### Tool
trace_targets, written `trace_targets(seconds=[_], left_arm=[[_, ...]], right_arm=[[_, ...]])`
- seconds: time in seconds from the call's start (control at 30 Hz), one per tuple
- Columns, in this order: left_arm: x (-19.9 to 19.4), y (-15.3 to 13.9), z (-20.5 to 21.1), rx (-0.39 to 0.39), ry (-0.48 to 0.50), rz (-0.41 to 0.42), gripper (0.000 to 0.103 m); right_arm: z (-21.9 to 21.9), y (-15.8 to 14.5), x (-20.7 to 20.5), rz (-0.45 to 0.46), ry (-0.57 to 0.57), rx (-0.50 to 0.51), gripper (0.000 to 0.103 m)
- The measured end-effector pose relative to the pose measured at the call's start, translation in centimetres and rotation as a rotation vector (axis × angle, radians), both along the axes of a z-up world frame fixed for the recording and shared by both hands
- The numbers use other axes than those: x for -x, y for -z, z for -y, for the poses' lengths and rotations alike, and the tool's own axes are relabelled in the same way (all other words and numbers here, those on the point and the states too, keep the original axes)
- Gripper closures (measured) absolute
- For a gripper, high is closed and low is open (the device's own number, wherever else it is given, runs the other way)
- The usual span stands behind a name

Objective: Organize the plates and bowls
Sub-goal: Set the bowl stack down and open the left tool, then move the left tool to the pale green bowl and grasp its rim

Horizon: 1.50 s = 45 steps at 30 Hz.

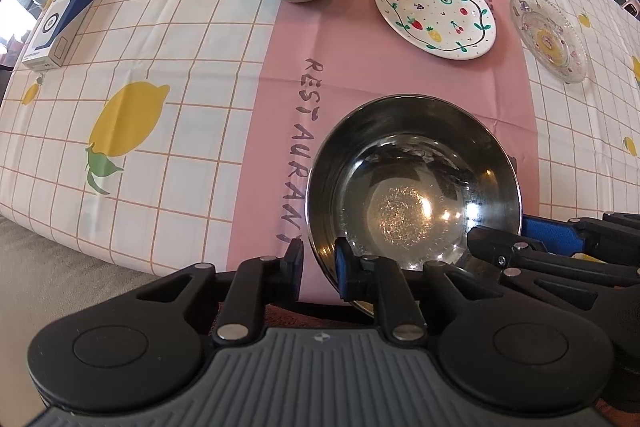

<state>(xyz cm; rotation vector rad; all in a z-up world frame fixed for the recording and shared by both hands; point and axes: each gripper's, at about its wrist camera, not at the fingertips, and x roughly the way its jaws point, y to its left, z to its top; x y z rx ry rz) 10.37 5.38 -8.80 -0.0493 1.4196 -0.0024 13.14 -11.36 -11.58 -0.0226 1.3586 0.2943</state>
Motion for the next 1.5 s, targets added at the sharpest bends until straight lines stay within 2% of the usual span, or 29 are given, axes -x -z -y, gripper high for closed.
trace_targets(seconds=[0.23, 0.47, 0.6, 0.83, 0.93, 1.0, 1.1, 1.2, 1.4, 1.5], left_arm=[[0.1, -0.8, -0.7, 0.012, -0.003, 0.021, 0.077], [0.2, -2.1, -1.4, 0.023, 0.047, 0.078, 0.076], [0.3, -3.3, -1.7, 0.021, 0.089, 0.16, 0.076], [-0.8, -4.9, -3.1, 0.067, 0.077, 0.271, 0.076], [-1.5, -5.4, -3.7, 0.066, 0.072, 0.308, 0.076], [-2.1, -5.6, -4.0, 0.066, 0.072, 0.328, 0.076], [-3.0, -5.8, -4.5, 0.055, 0.079, 0.372, 0.077], [-3.8, -5.7, -4.7, 0.032, 0.093, 0.419, 0.077], [-6.1, -4.9, -5.4, 0.021, 0.101, 0.482, 0.076], [-7.4, -4.4, -6.0, 0.035, 0.093, 0.497, 0.075]], right_arm=[[0.6, -0.2, -0.1, -0.009, 0.014, -0.015, 0.071], [1.5, -0.8, -0.7, -0.03, 0.04, -0.067, 0.071], [1.9, -1.8, -1.1, -0.011, 0.053, -0.084, 0.071], [1.5, -3.5, -1.4, 0.084, 0.052, -0.093, 0.071], [1.0, -3.6, -1.8, 0.105, 0.042, -0.096, 0.069], [0.9, -3.5, -2.2, 0.107, 0.048, -0.103, 0.064], [0.5, -3.4, -3.1, 0.131, 0.061, -0.112, 0.064], [0.1, -3.7, -3.9, 0.198, 0.063, -0.115, 0.064], [-0.3, -4.2, -6.1, 0.358, 0.106, -0.048, 0.064], [-0.2, -3.6, -7.7, 0.359, 0.132, -0.07, 0.064]])
